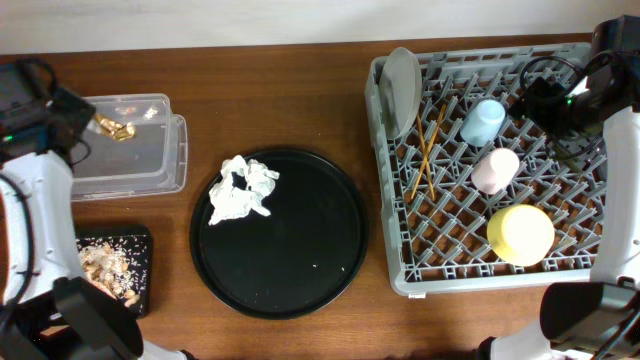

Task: Sort waste into correct bins and load items into the dishwasher rack
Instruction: 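Carry the foil wrapper to the clear plastic bin and drop it, then grasp the white tissue on the black tray with the left gripper, then carry the tissue to the clear plastic bin and release it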

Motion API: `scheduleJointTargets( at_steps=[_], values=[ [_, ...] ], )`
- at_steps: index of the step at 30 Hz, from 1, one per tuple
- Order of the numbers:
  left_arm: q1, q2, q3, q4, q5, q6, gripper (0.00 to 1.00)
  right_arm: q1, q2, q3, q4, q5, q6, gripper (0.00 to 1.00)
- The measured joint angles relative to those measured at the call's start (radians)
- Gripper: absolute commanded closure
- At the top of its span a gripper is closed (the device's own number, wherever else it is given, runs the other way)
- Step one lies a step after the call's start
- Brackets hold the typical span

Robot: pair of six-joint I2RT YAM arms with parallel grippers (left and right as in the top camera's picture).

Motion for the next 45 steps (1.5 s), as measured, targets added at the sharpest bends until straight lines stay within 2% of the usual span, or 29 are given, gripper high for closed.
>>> scheduleJointTargets(
  at_steps=[3,6,8,11,12,13,14,15,18,22,26,30,31,34,36,37,38,39,42,45],
  values=[
    [0.055,0.000,0.000,0.016,0.002,-0.005,0.01,0.000,0.000,0.000,0.000,0.000,0.000,0.02],
    [0.066,0.000,0.000,-0.006,0.066,-0.007,0.01,0.000,0.000,0.000,0.000,0.000,0.000,0.02],
    [0.064,0.000,0.005,-0.102,0.211,0.001,0.02,0.000,0.000,0.000,0.000,0.000,-0.001,0.02],
    [0.047,0.000,0.008,-0.310,0.436,0.105,0.09,0.000,0.000,0.000,0.000,0.000,0.000,0.02],
    [0.021,-0.001,0.007,-0.380,0.479,0.146,0.10,0.000,0.000,0.000,0.000,0.000,0.000,0.02],
    [-0.012,-0.001,0.005,-0.416,0.500,0.181,0.16,0.000,0.000,0.000,0.000,0.000,0.000,0.02],
    [-0.104,-0.002,-0.009,-0.463,0.528,0.238,0.22,0.000,0.000,0.000,0.000,0.000,0.000,0.01],
    [-0.148,-0.002,-0.016,-0.470,0.526,0.259,0.23,0.000,0.000,0.000,0.000,0.000,0.000,0.01],
    [-0.324,-0.002,-0.058,-0.488,0.451,0.274,0.23,0.000,0.001,0.000,0.000,0.000,0.000,0.02],
    [-0.519,-0.002,-0.112,-0.489,0.168,0.179,0.23,0.000,0.001,0.000,0.001,0.000,0.000,0.02],
    [-0.589,-0.001,-0.222,-0.431,-0.027,0.095,0.23,0.000,0.001,0.000,0.001,0.000,0.000,0.02],
    [-0.589,0.023,-0.328,-0.261,-0.097,0.060,0.31,0.000,0.001,0.000,0.000,0.000,0.000,0.02],
    [-0.589,0.050,-0.353,-0.217,-0.106,0.052,0.34,0.000,0.001,0.000,0.000,0.000,0.000,0.02],
    [-0.589,0.109,-0.366,-0.179,-0.111,0.049,0.51,0.000,0.001,0.000,0.000,0.000,0.000,0.02],
    [-0.589,0.151,-0.366,-0.165,-0.115,0.043,0.67,0.000,0.001,0.000,0.000,0.000,0.000,0.02],
    [-0.589,0.164,-0.367,-0.163,-0.116,0.041,0.72,0.000,0.001,0.000,0.000,0.000,0.000,0.02],
    [-0.589,0.171,-0.367,-0.162,-0.117,0.040,0.83,0.000,0.001,0.000,0.000,0.000,0.000,0.02],
    [-0.589,0.173,-0.367,-0.163,-0.117,0.042,0.99,0.000,0.001,0.000,0.000,0.000,0.000,0.02],
    [-0.589,0.172,-0.365,-0.193,-0.118,0.042,0.99,0.000,0.001,0.000,0.000,0.000,0.000,0.02],
    [-0.589,0.172,-0.335,-0.297,-0.118,0.042,0.99,0.000,0.001,0.000,0.000,0.000,0.000,0.02]
  ],
)
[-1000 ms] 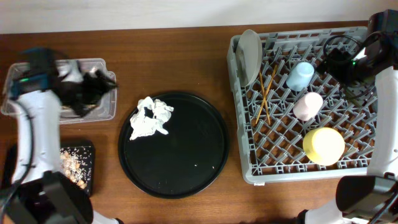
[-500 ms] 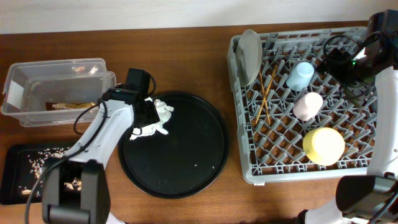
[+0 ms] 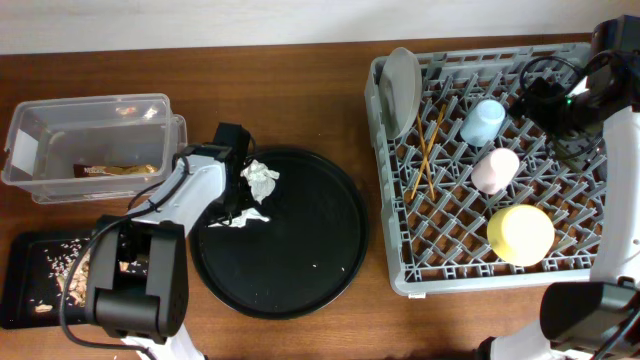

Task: Sort waste into correct bins and load items into the dishwasher rack
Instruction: 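Carry the tissue to the clear plastic bin and release it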

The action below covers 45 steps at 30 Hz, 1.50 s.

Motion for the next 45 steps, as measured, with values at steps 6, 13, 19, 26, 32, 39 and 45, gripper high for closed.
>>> scheduleJointTargets(
  at_steps=[6,13,19,26,32,39,45],
  values=[
    [0.004,-0.217,0.235,-0.093,-0.034,0.000,0.99,0.000,0.000,0.000,0.000,0.000,0.000,0.01],
    [0.223,-0.332,0.256,0.164,-0.258,-0.052,0.99,0.000,0.000,0.000,0.002,0.000,-0.001,0.02],
    [0.419,-0.214,0.256,0.244,-0.288,-0.063,0.01,0.000,0.000,0.000,0.001,0.000,0.000,0.02],
    [0.425,-0.209,0.250,0.023,0.092,-0.045,0.05,0.000,0.000,0.000,0.001,0.000,0.000,0.02],
    [0.159,-0.209,0.133,0.013,0.330,0.067,0.19,0.000,0.000,0.000,0.002,0.000,0.000,0.02],
    [-0.059,-0.152,-0.009,0.221,0.206,-0.007,0.25,0.000,0.000,0.000,0.001,0.000,0.000,0.02],
    [-0.087,0.023,-0.014,0.327,0.161,-0.022,0.33,0.000,0.000,0.000,0.001,0.000,0.000,0.02]
  ],
)
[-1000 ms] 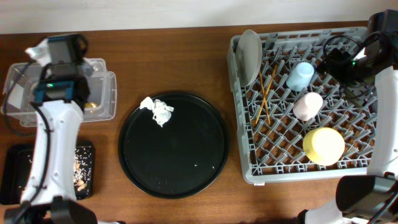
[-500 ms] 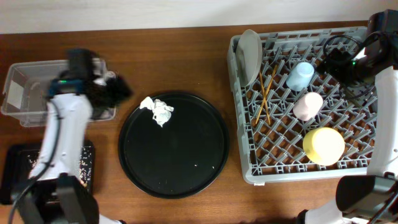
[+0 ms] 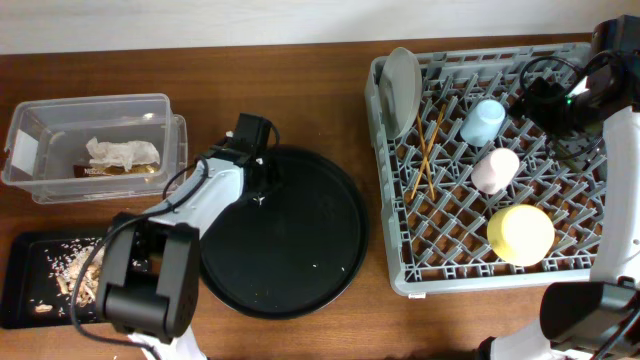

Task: Sort waste into correct bins and load items into the dishwasher rack
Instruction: 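Carry the tissue to the clear plastic bin and release it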

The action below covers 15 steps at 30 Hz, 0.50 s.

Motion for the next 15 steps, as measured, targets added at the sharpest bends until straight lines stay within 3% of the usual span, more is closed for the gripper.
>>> scheduleJointTargets(
  at_steps=[4,6,12,15],
  values=[
    [0.000,0.008,-0.001,0.008,-0.041,-0.005,0.72,0.000,0.000,0.000,0.000,0.000,0.000,0.02],
    [0.000,0.008,-0.001,0.010,-0.051,-0.009,0.97,0.000,0.000,0.000,0.000,0.000,0.000,0.01],
    [0.001,-0.002,0.008,-0.082,-0.055,-0.011,0.99,0.000,0.000,0.000,0.000,0.000,0.000,0.02],
    [0.034,-0.141,0.023,-0.075,-0.105,-0.011,0.99,0.000,0.000,0.000,0.000,0.000,0.000,0.02]
  ],
)
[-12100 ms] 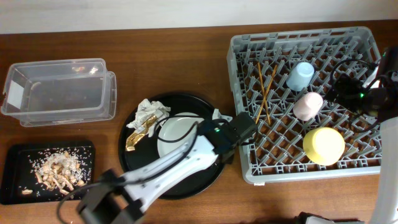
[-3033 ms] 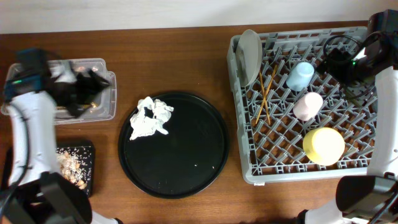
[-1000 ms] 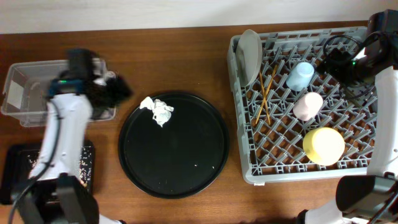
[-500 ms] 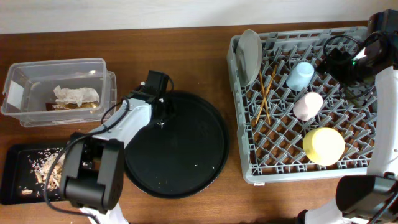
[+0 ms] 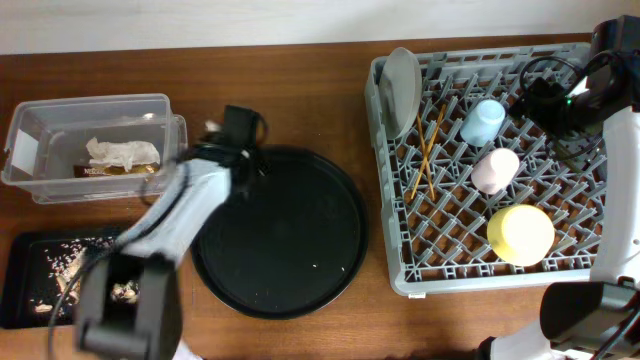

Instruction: Sort waste into correct bins and load items into the dishwasher rack

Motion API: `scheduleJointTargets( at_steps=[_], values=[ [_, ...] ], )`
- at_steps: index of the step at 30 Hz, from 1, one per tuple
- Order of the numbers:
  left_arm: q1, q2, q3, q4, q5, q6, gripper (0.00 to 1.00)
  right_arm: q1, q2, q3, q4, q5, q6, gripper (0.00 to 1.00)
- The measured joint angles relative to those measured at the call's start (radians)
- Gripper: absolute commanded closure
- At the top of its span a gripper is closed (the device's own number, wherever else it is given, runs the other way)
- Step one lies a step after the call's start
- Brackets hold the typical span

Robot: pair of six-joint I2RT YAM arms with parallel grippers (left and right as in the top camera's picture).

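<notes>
The black round plate (image 5: 285,240) lies bare at the table's middle. A crumpled white tissue (image 5: 122,152) and a brown wrapper (image 5: 105,170) lie in the clear bin (image 5: 25,150) at the back left. My left gripper (image 5: 245,160) hangs blurred over the plate's back-left rim, its fingers unreadable. The grey dishwasher rack (image 5: 400,270) on the right holds a grey plate (image 5: 402,85), chopsticks (image 5: 428,150), a blue cup (image 5: 483,122), a pink cup (image 5: 495,170) and a yellow bowl (image 5: 520,233). My right gripper (image 5: 545,95) sits over the rack's back right corner, its jaws hidden.
A black tray (image 5: 20,300) with food scraps lies at the front left, below the clear bin. The left arm (image 5: 160,230) stretches from the front left edge across the plate's left side. The right arm runs down the table's right edge.
My left gripper has shifted a little back and left, from just inside the plate's rim to its back-left edge, and now shows blurred. The tissue, the rack and the right arm are unchanged.
First the tissue lay on the plate while my left arm was at the far left by the clear bin. Then my left gripper was at the tissue on the plate. After that the tissue lay in the clear bin and the plate was bare, as now.
</notes>
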Motion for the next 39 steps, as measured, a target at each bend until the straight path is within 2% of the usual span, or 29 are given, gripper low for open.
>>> scheduleJointTargets(
  at_steps=[4,8,9,10,11,13,14,19,23,27,31,34,39],
  values=[
    [0.180,-0.255,0.034,0.109,-0.159,0.000,0.99,0.000,0.000,0.000,0.000,0.000,0.000,0.02],
    [0.380,-0.283,0.038,0.153,-0.211,0.000,0.99,0.000,0.000,0.000,0.000,0.000,-0.001,0.02],
    [0.406,-0.278,0.038,0.156,-0.214,0.000,0.95,0.000,0.000,0.000,0.000,0.000,-0.001,0.02],
    [0.435,-0.270,0.038,0.169,-0.215,0.000,0.76,0.000,0.000,0.000,0.000,0.000,0.000,0.02],
    [0.468,-0.252,0.038,0.188,-0.218,-0.003,0.50,0.000,0.000,0.000,0.000,0.000,0.000,0.02],
    [0.505,-0.223,0.037,0.228,-0.221,-0.003,0.19,0.000,0.000,0.000,0.000,0.000,0.000,0.02],
    [0.517,-0.212,0.037,0.248,-0.220,-0.003,0.13,0.000,0.000,0.000,0.000,0.000,-0.001,0.02],
    [0.536,-0.195,0.037,0.226,-0.140,-0.006,0.13,0.000,0.000,0.000,0.000,0.000,-0.001,0.02],
    [0.536,-0.294,0.036,-0.008,0.087,-0.007,0.13,0.000,0.000,0.000,0.001,0.000,0.000,0.02],
    [0.536,-0.541,0.037,-0.199,0.243,0.006,0.13,0.000,0.000,0.000,0.003,0.000,-0.001,0.01],
    [0.504,-0.771,0.000,-0.432,0.303,0.056,0.13,0.000,0.000,0.000,0.002,0.000,0.000,0.02],
    [0.449,-0.955,-0.090,-0.544,0.343,0.104,0.01,0.000,0.000,0.000,0.000,0.000,0.000,0.02],
    [0.412,-1.162,-0.149,-0.752,0.373,0.118,0.01,0.000,0.000,0.000,0.000,0.000,0.000,0.01]
  ],
)
